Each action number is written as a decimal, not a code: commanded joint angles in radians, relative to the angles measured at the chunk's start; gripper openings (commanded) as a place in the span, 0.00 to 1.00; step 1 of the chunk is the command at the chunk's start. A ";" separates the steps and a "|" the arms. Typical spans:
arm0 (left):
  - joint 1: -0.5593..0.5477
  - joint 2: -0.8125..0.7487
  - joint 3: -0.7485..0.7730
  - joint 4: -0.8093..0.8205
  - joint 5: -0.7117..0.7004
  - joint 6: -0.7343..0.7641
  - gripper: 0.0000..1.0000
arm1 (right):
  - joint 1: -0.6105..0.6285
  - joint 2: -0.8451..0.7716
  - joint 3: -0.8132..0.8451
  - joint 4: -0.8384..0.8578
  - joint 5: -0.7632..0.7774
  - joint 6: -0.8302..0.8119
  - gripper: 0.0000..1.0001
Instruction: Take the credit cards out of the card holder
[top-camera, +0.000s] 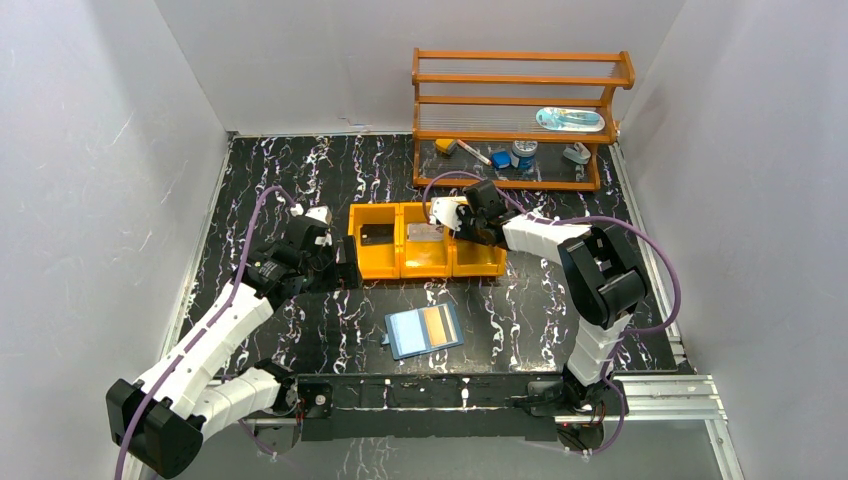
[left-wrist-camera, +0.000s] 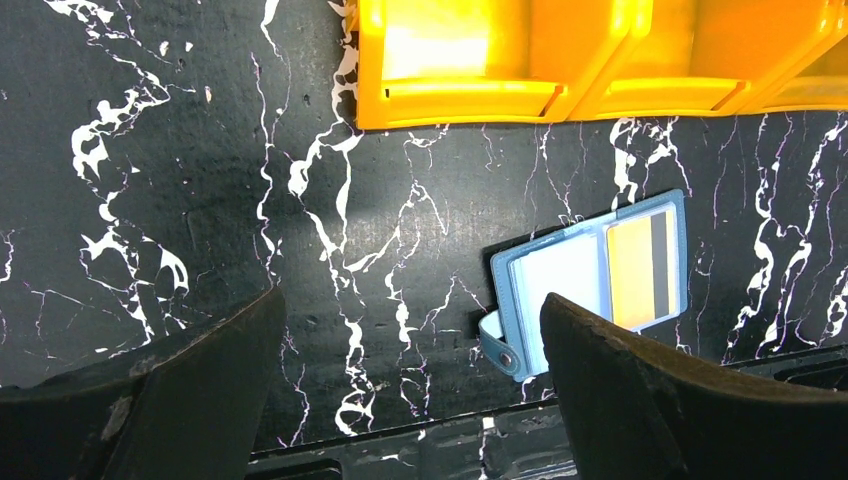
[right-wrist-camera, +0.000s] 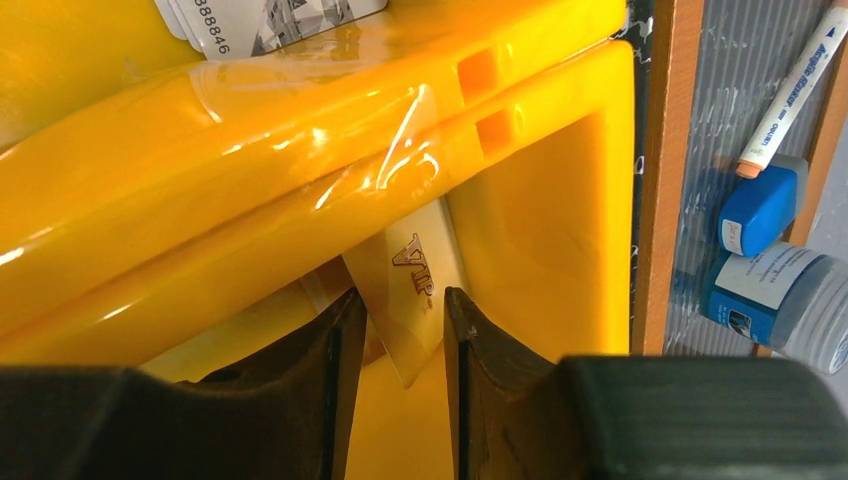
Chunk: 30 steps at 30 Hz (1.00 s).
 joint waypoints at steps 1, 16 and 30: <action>0.006 -0.006 0.002 -0.018 0.026 -0.001 0.98 | 0.001 -0.053 0.035 -0.005 -0.017 0.045 0.43; 0.005 0.009 0.005 -0.014 0.064 -0.009 0.98 | -0.005 -0.155 0.034 0.024 -0.058 0.136 0.52; 0.006 0.058 0.019 0.050 0.292 -0.027 0.95 | -0.006 -0.562 -0.131 0.033 -0.273 1.192 0.70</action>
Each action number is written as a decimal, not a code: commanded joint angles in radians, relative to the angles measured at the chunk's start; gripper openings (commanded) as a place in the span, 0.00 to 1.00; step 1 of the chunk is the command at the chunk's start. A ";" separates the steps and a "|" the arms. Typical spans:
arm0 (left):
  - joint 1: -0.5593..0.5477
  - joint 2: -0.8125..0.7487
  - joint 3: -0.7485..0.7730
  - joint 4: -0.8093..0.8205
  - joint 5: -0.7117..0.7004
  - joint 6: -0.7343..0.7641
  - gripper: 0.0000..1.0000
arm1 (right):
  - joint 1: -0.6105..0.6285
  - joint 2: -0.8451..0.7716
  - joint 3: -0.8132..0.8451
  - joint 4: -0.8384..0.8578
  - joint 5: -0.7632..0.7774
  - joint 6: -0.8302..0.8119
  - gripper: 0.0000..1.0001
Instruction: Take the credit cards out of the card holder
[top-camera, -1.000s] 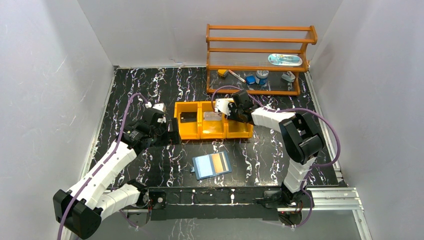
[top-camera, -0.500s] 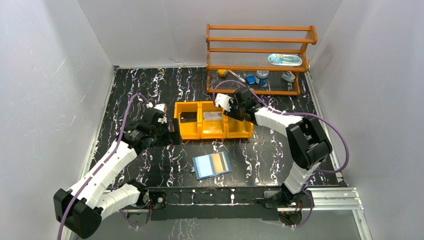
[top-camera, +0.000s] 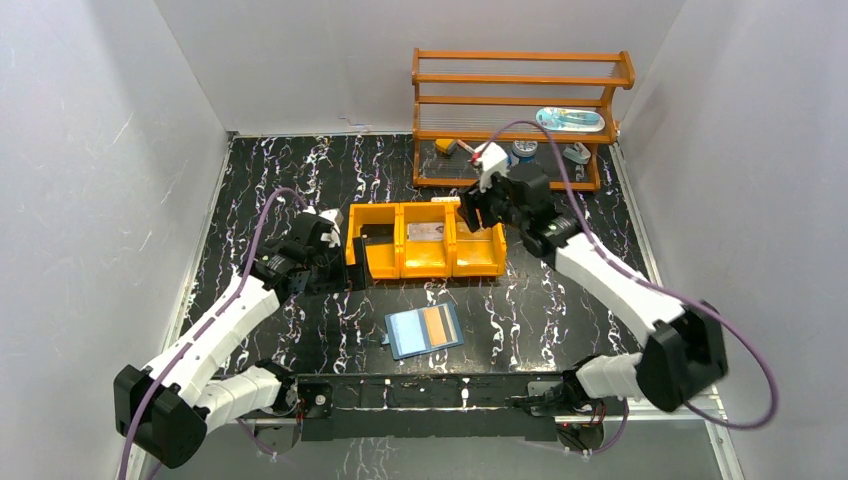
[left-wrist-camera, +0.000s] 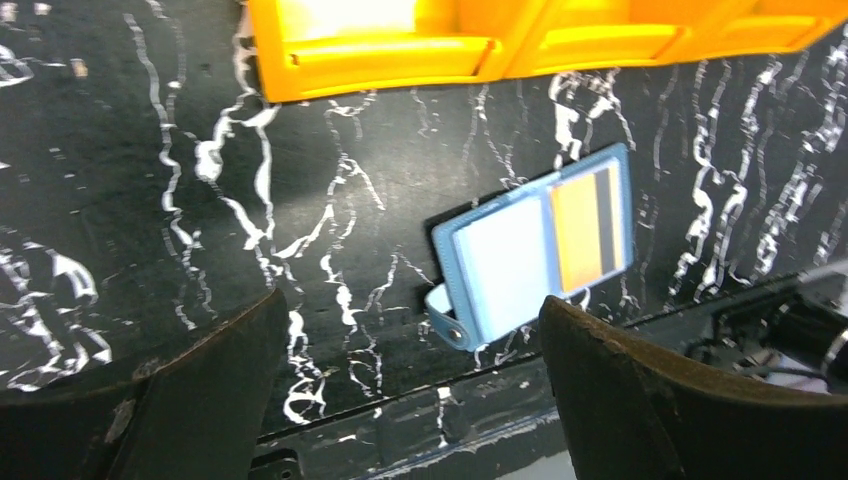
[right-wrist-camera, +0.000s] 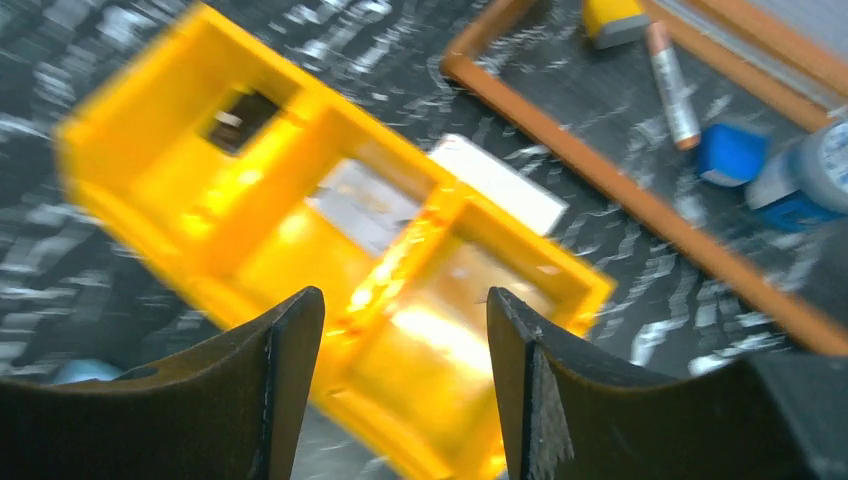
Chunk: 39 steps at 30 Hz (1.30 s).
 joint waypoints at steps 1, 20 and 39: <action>0.005 0.012 0.019 0.044 0.191 -0.008 0.94 | -0.003 -0.139 -0.126 0.030 -0.185 0.586 0.70; -0.010 0.190 -0.004 0.244 0.618 -0.079 0.84 | 0.228 -0.191 -0.486 0.023 -0.163 1.185 0.55; -0.184 0.287 0.011 0.265 0.534 -0.109 0.77 | 0.312 -0.077 -0.544 -0.022 -0.029 1.283 0.41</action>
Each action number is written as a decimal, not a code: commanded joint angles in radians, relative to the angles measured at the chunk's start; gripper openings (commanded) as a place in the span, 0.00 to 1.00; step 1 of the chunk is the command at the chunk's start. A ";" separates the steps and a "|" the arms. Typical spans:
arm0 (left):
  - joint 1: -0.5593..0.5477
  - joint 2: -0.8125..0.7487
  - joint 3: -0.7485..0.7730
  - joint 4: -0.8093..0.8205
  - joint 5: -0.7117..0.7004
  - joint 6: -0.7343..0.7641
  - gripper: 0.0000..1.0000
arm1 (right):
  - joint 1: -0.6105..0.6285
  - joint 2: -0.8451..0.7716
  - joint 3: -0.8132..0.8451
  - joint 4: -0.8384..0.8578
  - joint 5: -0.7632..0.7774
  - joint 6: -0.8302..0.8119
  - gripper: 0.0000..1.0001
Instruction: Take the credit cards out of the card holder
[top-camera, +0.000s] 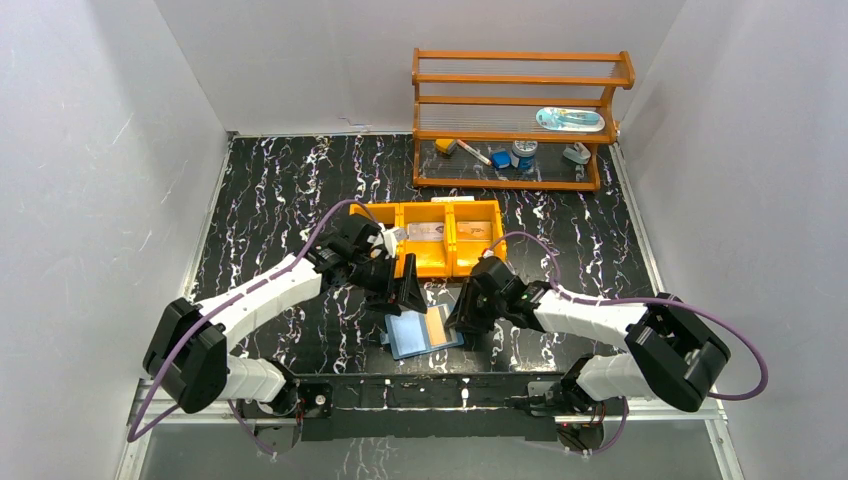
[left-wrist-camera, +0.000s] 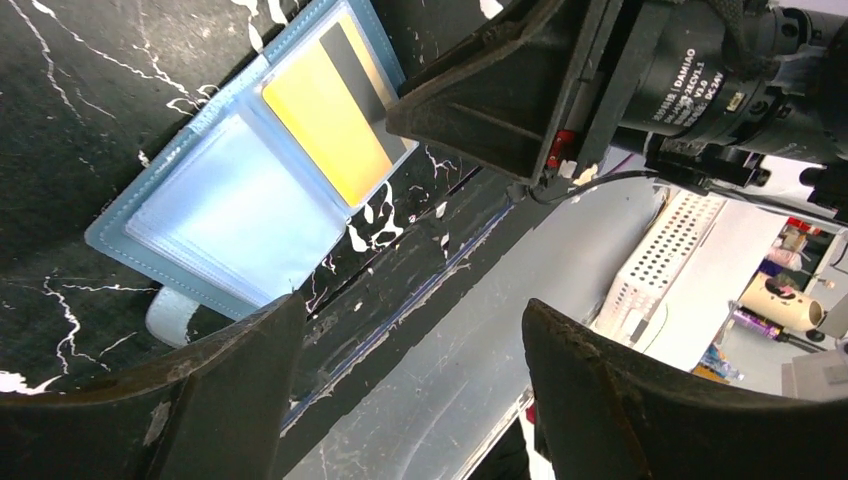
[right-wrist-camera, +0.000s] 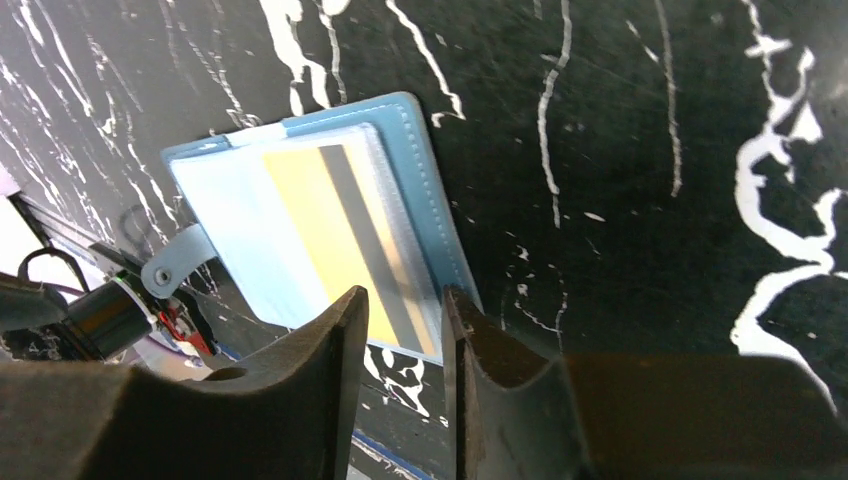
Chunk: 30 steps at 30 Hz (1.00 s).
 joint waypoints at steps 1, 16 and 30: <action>-0.023 0.010 0.013 0.008 -0.001 -0.020 0.77 | 0.012 -0.001 -0.028 -0.004 0.031 0.037 0.39; -0.042 0.044 0.011 0.046 -0.009 -0.041 0.68 | 0.100 -0.078 -0.117 0.123 0.010 0.196 0.40; -0.042 0.037 0.003 0.038 -0.034 -0.035 0.68 | 0.110 -0.112 -0.080 0.149 0.050 0.210 0.36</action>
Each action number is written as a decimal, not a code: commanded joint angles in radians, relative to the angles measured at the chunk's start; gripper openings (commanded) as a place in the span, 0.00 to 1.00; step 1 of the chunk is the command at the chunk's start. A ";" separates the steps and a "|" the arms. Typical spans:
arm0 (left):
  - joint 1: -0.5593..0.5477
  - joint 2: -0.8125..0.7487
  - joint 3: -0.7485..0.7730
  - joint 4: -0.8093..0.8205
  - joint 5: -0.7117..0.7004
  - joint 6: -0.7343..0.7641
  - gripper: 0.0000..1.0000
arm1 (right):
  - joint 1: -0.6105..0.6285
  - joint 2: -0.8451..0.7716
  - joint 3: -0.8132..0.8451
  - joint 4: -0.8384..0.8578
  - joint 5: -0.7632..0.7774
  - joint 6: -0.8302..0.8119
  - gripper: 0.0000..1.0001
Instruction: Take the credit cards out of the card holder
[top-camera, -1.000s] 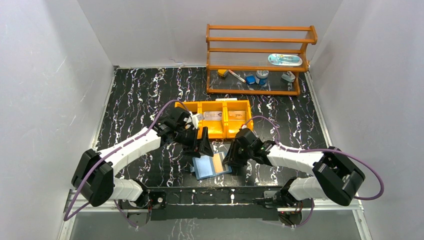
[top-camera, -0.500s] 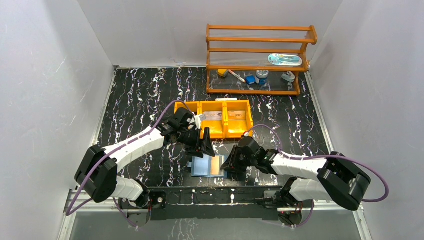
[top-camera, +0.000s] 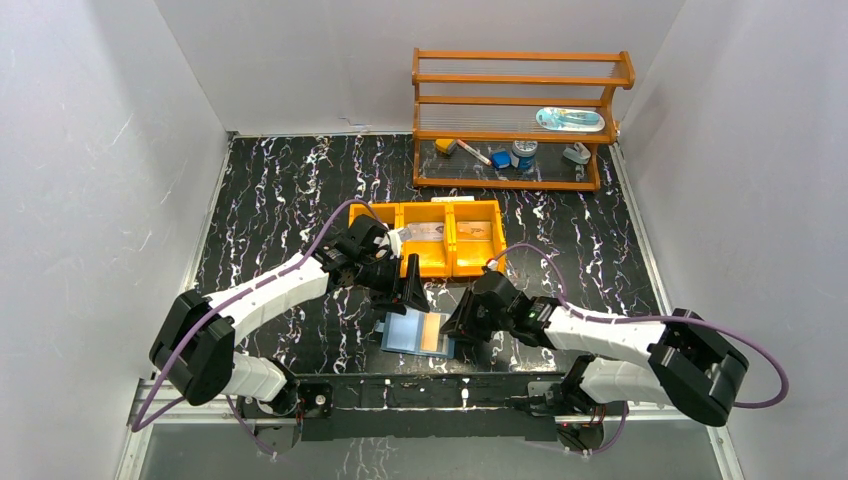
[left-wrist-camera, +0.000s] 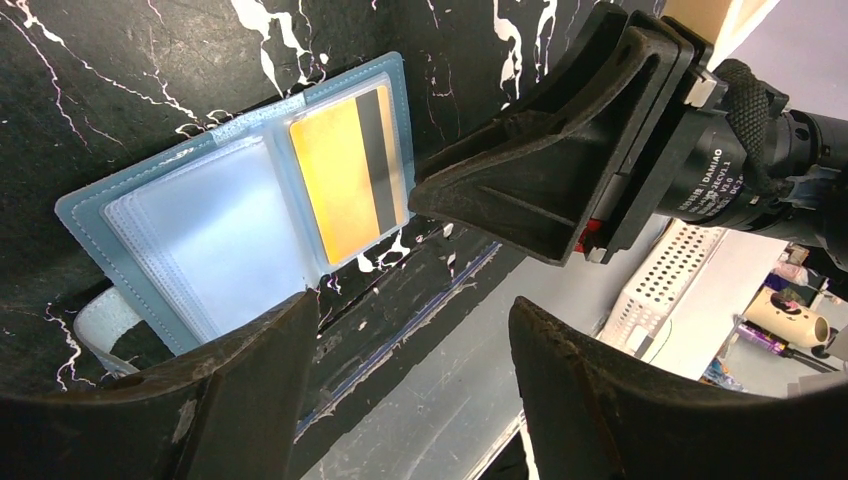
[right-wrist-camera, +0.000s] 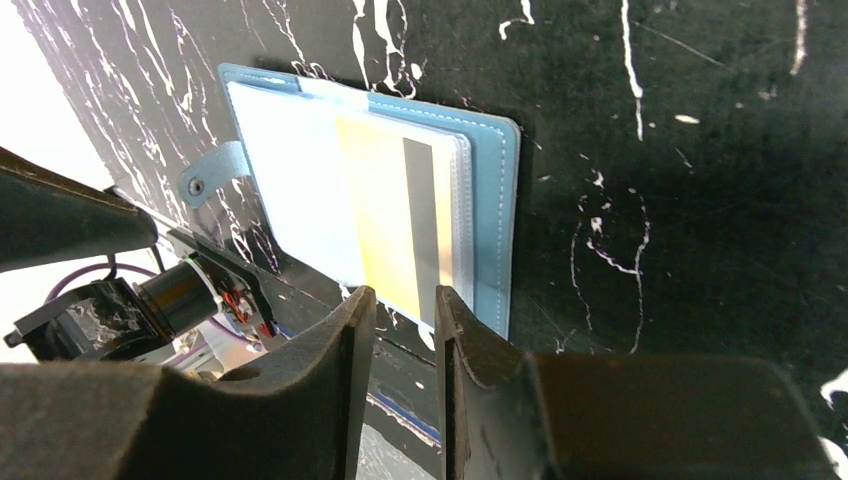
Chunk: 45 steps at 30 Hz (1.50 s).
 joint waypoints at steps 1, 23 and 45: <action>-0.005 -0.013 0.003 -0.012 0.004 -0.003 0.68 | 0.005 0.028 0.012 0.107 -0.021 0.025 0.36; -0.008 0.017 0.015 -0.012 0.022 0.013 0.67 | 0.009 0.024 0.020 0.077 0.015 0.034 0.34; -0.064 0.087 0.019 -0.011 -0.008 0.019 0.64 | 0.007 0.134 -0.040 0.090 0.013 0.092 0.30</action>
